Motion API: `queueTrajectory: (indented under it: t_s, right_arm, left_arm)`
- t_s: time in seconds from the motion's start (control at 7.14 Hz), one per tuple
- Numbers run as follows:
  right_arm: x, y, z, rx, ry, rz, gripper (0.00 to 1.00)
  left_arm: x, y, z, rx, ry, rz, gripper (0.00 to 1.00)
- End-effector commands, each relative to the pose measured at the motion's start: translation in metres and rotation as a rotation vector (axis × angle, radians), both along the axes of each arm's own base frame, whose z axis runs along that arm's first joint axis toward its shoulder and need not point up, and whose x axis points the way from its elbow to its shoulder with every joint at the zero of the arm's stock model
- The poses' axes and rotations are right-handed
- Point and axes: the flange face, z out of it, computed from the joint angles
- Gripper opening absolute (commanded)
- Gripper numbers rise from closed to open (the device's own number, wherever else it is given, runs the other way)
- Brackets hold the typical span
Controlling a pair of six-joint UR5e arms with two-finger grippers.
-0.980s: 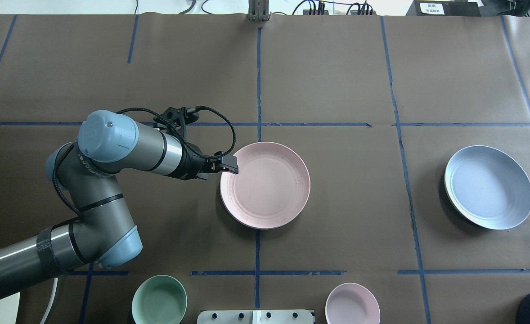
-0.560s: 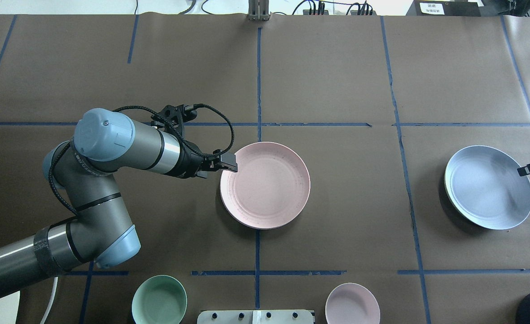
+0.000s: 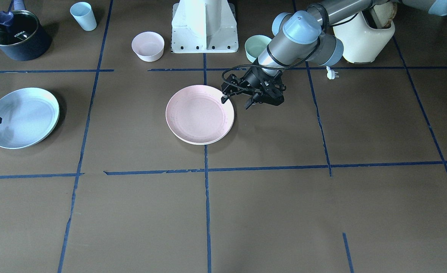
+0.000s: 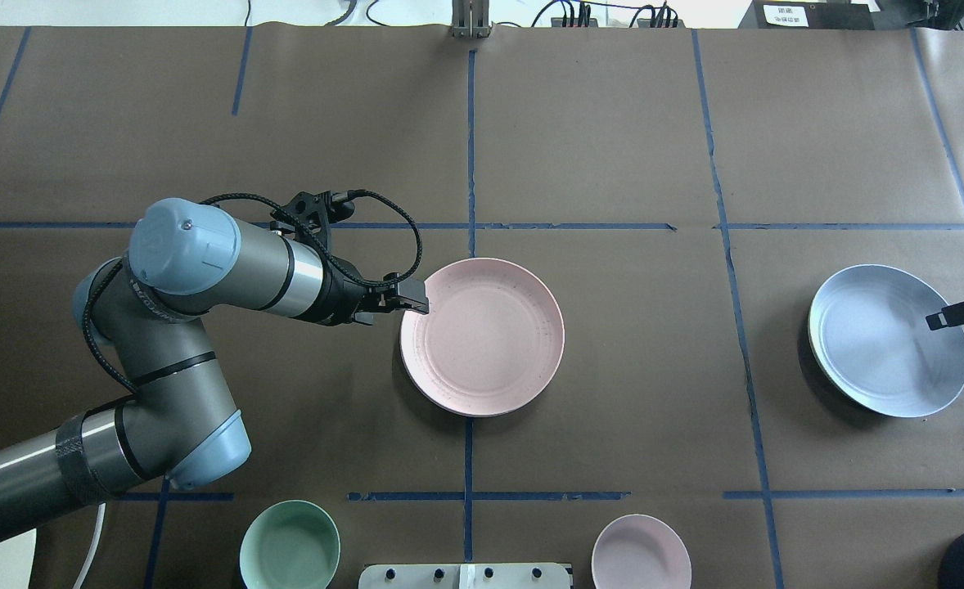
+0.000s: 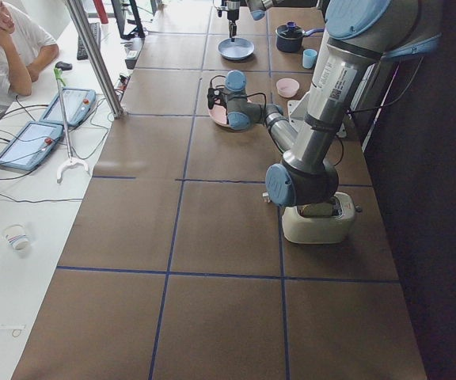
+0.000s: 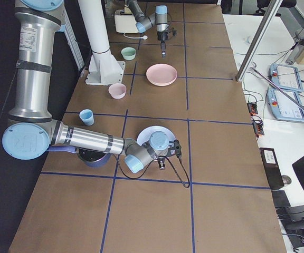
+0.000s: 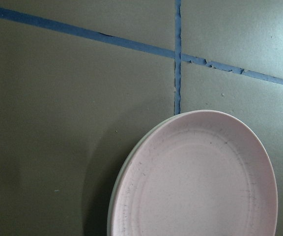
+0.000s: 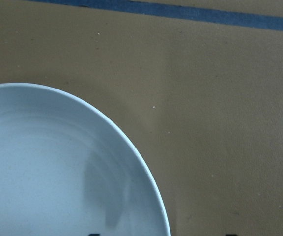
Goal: Stack three plates with pink and blue
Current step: 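Grasp the rim of the light blue plate with the right gripper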
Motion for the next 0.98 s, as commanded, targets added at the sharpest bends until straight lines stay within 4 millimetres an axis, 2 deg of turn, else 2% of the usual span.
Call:
queueTrajectory:
  t_s: [0.0, 0.14, 0.28, 0.42, 0.56, 0.7, 0.84]
  right_arm:
    - [-0.001, -0.001, -0.003, -0.007, -0.005, 0.006, 0.01]
    - [-0.004, -0.006, -0.016, 0.007, -0.026, -0.002, 0.00]
    - [-0.007, -0.008, -0.038, 0.033, -0.057, -0.011, 0.00]
    - [-0.016, -0.019, -0.071, 0.064, -0.093, -0.012, 0.00]
    - [-0.051, -0.032, -0.120, 0.030, -0.144, 0.013, 0.00]
    - [-0.093, -0.041, -0.177, -0.010, -0.208, 0.026, 0.00]
    - [-0.140, -0.036, -0.242, -0.091, -0.276, 0.076, 0.00]
  left_arm:
    - [-0.002, -0.002, -0.001, 0.001, 0.002, -0.003, 0.90]
    - [-0.004, -0.001, -0.003, 0.003, 0.006, -0.003, 0.90]
    - [-0.004, -0.001, -0.003, 0.004, 0.007, -0.003, 0.90]
    - [-0.006, -0.001, -0.004, 0.005, 0.009, -0.005, 0.90]
    - [-0.010, -0.002, -0.008, 0.009, 0.016, -0.009, 0.90]
    - [-0.012, -0.004, -0.008, 0.010, 0.017, -0.012, 0.90]
    - [-0.016, -0.007, -0.009, 0.011, 0.019, -0.020, 0.90]
